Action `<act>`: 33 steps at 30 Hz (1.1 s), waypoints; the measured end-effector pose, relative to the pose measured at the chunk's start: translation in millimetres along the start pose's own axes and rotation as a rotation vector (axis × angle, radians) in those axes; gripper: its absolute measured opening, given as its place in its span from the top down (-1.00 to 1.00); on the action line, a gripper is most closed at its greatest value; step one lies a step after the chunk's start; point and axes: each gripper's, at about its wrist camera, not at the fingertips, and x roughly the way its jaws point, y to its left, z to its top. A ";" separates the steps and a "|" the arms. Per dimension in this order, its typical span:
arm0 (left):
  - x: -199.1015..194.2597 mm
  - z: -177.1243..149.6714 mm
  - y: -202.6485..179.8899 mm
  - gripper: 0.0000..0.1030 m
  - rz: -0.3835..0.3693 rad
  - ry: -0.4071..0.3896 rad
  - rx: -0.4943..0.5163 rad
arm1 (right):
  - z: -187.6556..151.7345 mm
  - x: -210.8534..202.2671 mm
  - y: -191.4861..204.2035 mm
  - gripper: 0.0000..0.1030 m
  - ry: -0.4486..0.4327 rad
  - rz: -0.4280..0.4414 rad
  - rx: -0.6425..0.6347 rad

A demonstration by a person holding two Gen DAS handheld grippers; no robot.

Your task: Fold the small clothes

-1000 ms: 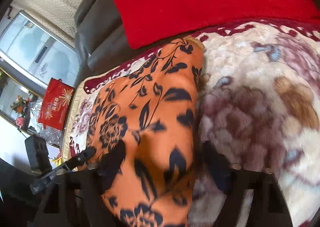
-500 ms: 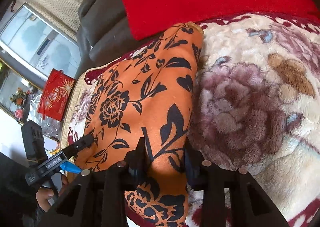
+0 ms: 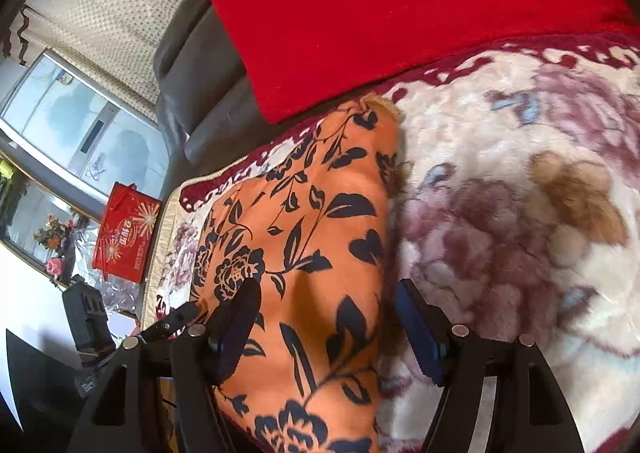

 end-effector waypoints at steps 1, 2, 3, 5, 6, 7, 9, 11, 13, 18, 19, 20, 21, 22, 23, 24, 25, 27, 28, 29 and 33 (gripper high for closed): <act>6.7 -1.0 0.4 -0.32 0.000 0.016 -0.002 | 0.1 11.0 -1.0 -0.43 0.036 -0.003 -0.003; 18.9 -3.0 1.5 -0.16 -0.007 0.062 -0.005 | -0.7 25.4 -2.4 -0.31 0.091 -0.013 -0.006; 26.7 -5.9 3.5 0.03 -0.055 0.087 -0.023 | -2.5 34.6 0.3 0.00 0.125 -0.006 -0.024; 21.8 -5.8 1.6 0.37 -0.077 0.078 -0.031 | -4.8 31.4 17.1 0.25 0.113 -0.045 -0.111; 17.0 -4.5 -4.5 0.41 -0.063 0.073 -0.007 | -4.0 26.4 20.9 0.29 0.106 -0.040 -0.123; 14.1 -3.4 -9.4 0.45 -0.054 0.070 0.009 | -1.9 18.8 24.5 0.33 0.097 -0.027 -0.132; 4.4 0.5 -21.0 0.48 -0.064 0.055 0.030 | 2.4 6.7 28.5 0.34 0.080 -0.021 -0.149; -8.3 6.5 -35.6 0.49 -0.090 0.021 0.044 | 7.9 -11.1 28.7 0.34 0.043 -0.016 -0.157; -18.6 15.6 -55.1 0.49 -0.110 -0.011 0.077 | 15.7 -33.0 24.3 0.34 0.002 -0.015 -0.156; -22.1 37.3 -114.9 0.48 -0.164 -0.063 0.163 | 39.1 -90.4 8.4 0.34 -0.111 -0.029 -0.152; -21.2 39.5 -120.9 0.48 -0.170 -0.067 0.174 | 42.9 -98.7 3.7 0.34 -0.127 -0.035 -0.147; -18.2 40.4 -130.3 0.47 -0.178 -0.073 0.187 | 47.0 -107.1 -2.6 0.34 -0.142 -0.045 -0.137; -10.8 41.3 -139.1 0.44 -0.181 -0.073 0.192 | 50.3 -112.1 -10.9 0.34 -0.151 -0.052 -0.124; -1.9 41.3 -143.6 0.31 -0.174 -0.067 0.189 | 53.0 -113.0 -24.0 0.31 -0.147 -0.061 -0.105; 11.5 39.4 -147.3 0.09 -0.153 -0.056 0.192 | 54.2 -108.9 -39.8 0.20 -0.129 -0.083 -0.070; 31.0 34.3 -149.7 -0.09 -0.094 -0.015 0.212 | 52.8 -105.9 -53.5 0.07 -0.116 -0.124 -0.028; 49.7 27.6 -149.0 -0.28 -0.021 0.055 0.234 | 48.7 -103.0 -68.0 -0.20 -0.112 -0.181 0.017; 68.0 13.3 -138.1 -0.28 0.017 0.154 0.245 | 34.3 -106.7 -90.7 -0.21 -0.127 -0.253 0.070; 62.7 6.2 -126.2 -0.28 -0.027 0.130 0.214 | 27.0 -113.7 -95.1 -0.25 -0.154 -0.231 0.087; 58.5 3.6 -121.7 -0.28 -0.034 0.116 0.201 | 22.9 -118.8 -92.9 -0.27 -0.174 -0.241 0.088; 36.3 -1.0 -113.7 -0.28 -0.028 0.083 0.221 | 25.1 -142.0 -56.4 -0.28 -0.280 -0.225 0.011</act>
